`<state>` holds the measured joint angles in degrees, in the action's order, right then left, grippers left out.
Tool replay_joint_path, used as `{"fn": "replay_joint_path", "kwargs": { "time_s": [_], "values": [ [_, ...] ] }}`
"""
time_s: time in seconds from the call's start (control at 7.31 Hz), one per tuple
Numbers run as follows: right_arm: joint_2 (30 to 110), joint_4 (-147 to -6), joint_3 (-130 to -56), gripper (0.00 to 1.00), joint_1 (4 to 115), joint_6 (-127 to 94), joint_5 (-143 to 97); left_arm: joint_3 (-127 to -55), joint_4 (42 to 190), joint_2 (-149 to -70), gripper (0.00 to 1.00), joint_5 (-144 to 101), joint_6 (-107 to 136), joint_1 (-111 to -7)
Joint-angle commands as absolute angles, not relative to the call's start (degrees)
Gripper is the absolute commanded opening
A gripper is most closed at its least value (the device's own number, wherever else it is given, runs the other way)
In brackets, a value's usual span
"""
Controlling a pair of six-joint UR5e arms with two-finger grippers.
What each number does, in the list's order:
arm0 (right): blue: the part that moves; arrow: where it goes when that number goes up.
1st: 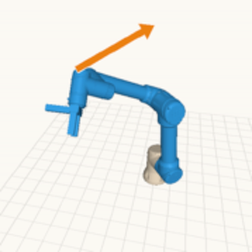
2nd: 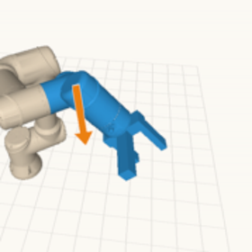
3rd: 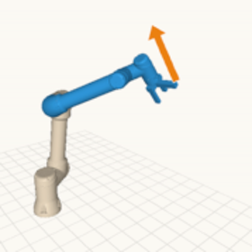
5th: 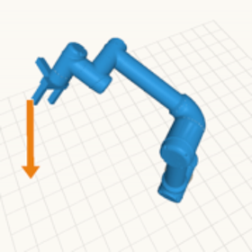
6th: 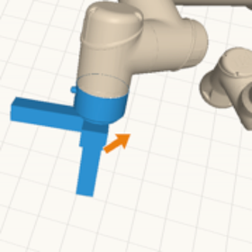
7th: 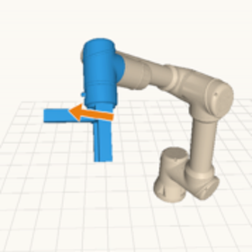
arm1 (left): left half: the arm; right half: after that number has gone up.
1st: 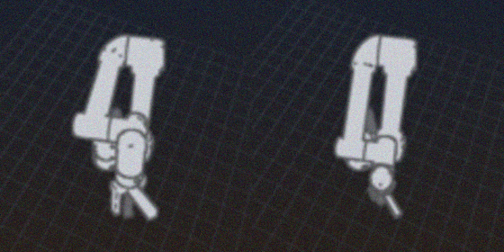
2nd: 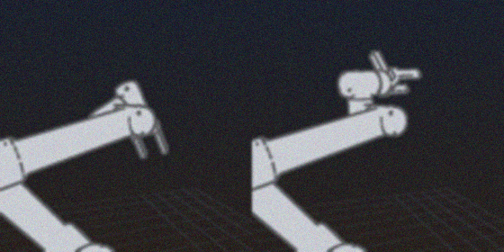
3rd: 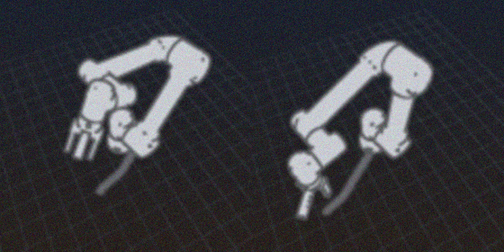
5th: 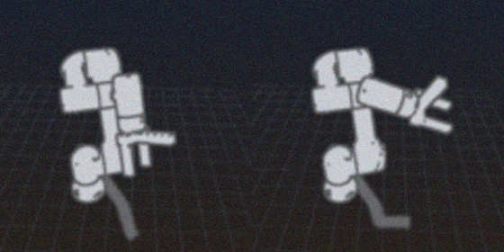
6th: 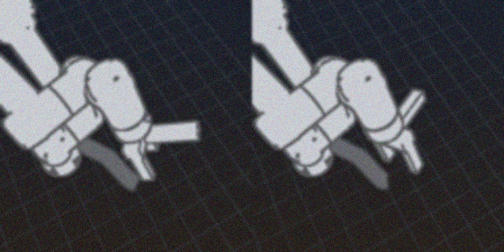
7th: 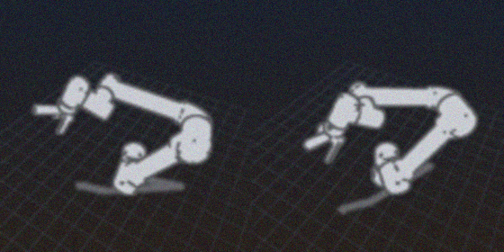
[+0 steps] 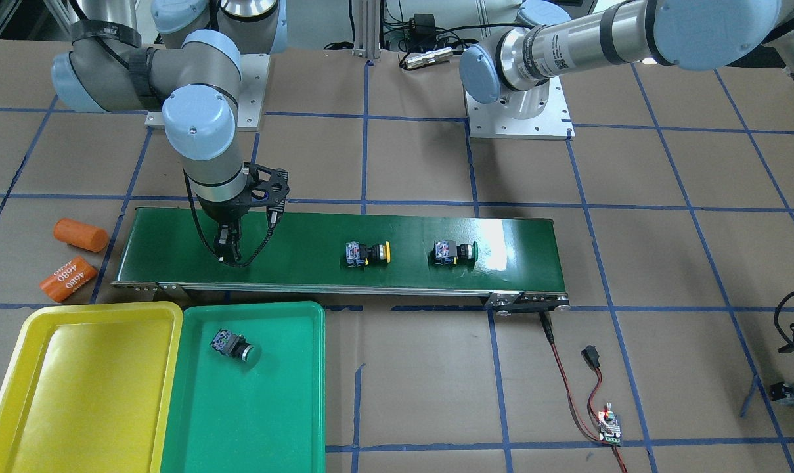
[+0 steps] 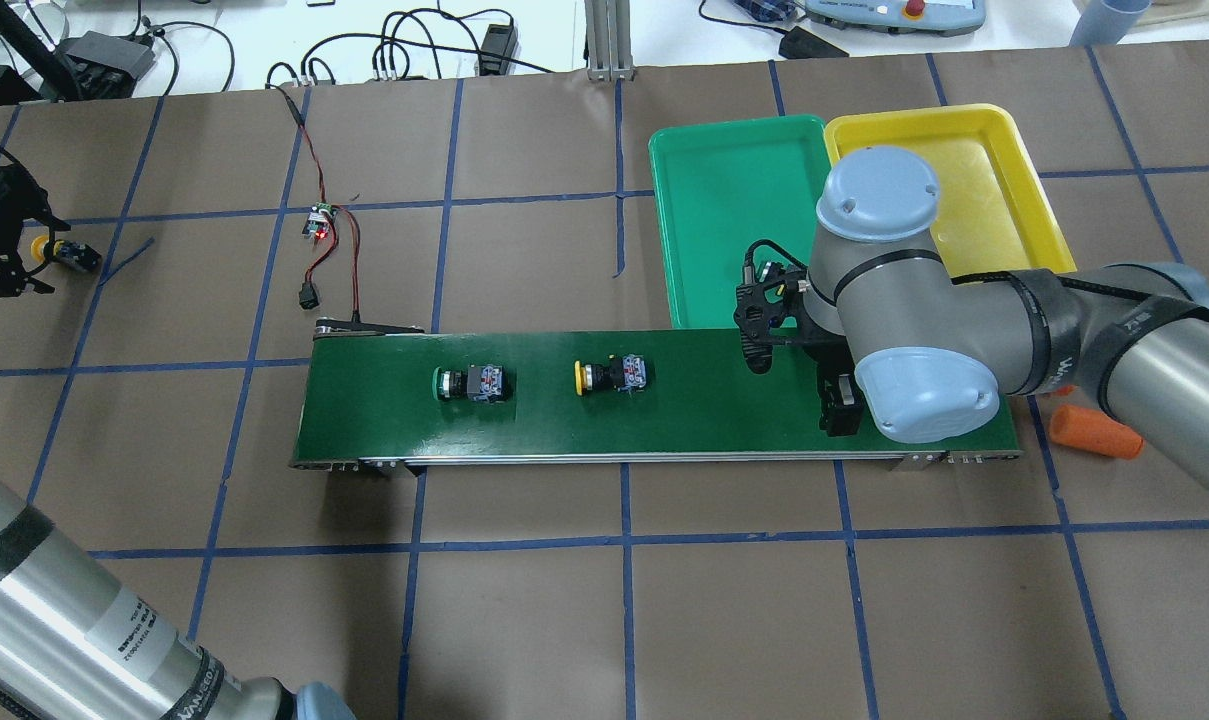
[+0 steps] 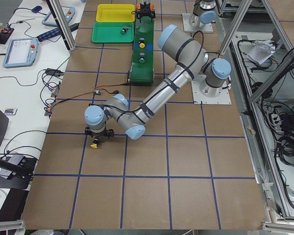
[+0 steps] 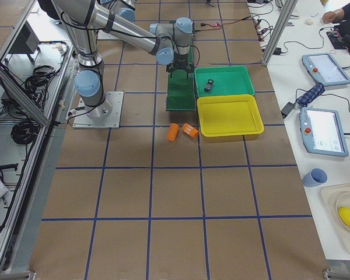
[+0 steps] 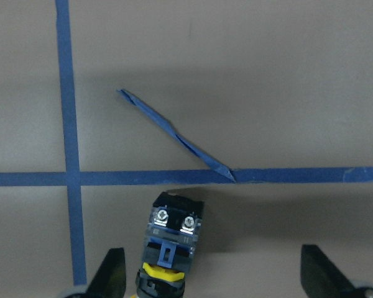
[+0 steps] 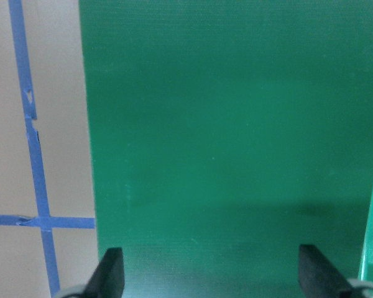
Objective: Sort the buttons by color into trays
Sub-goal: 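Release the button on the belt, withdraw the left gripper while the right waits, then grasp the yellow-capped belt button with the right gripper while the left reaches out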
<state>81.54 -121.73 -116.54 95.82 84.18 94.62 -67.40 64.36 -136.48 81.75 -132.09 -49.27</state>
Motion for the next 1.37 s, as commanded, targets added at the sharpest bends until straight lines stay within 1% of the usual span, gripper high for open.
{"fn": "replay_joint_path", "kwargs": {
  "time_s": [0.0,0.14,0.27,0.41,0.55,0.68,0.82,0.96,1.09,1.23],
  "values": [
    [81.13,-121.73,-116.37,1.0,96.41,84.11,91.26,-67.24,64.34,-137.45,1.0,80.33,-132.97,-48.78],
    [81.04,-121.82,-116.37,1.0,96.76,83.85,89.23,-67.15,63.47,-138.16,1.0,80.33,-133.5,-48.69],
    [80.95,-122.34,-116.19,1.0,98.94,83.76,88.51,-67.06,63.37,-138.77,0.95,80.25,-133.42,-48.6],
    [79.38,-125.39,-115.41,1.0,101.75,83.24,88.94,-66.89,63.37,-138.78,0.53,79.72,-133.42,-48.78],
    [77.89,-127.59,-114.36,1.0,103.78,81.75,89.21,-66.8,63.37,-138.78,0.14,77.45,-133.42,-48.69],
    [77.09,-127.79,-113.91,1.0,105.28,79.48,89.21,-66.97,63.72,-137.82,0.08,77.78,-132.37,-49.13],
    [75.95,-127.79,-112.95,1.0,105.99,78.67,89.3,-68.02,66.85,-136.33,0.05,77.96,-127.23,-49.57],
    [75.5,-127.71,-111.63,1.0,106.17,78.4,89.38,-69.42,71.5,-133.45,0.05,77.7,-120.39,-49.66],
    [75.24,-127.62,-111.45,1.0,106.43,78.4,89.21,-73.09,72.67,-128.98,0.05,77.52,-117.54,-50.96],
    [74.8,-127.79,-111.45,1.0,106.52,78.4,88.95,-79.56,72.69,-123.54,0.06,78.13,-110.38,-54.98]
  ]
}}
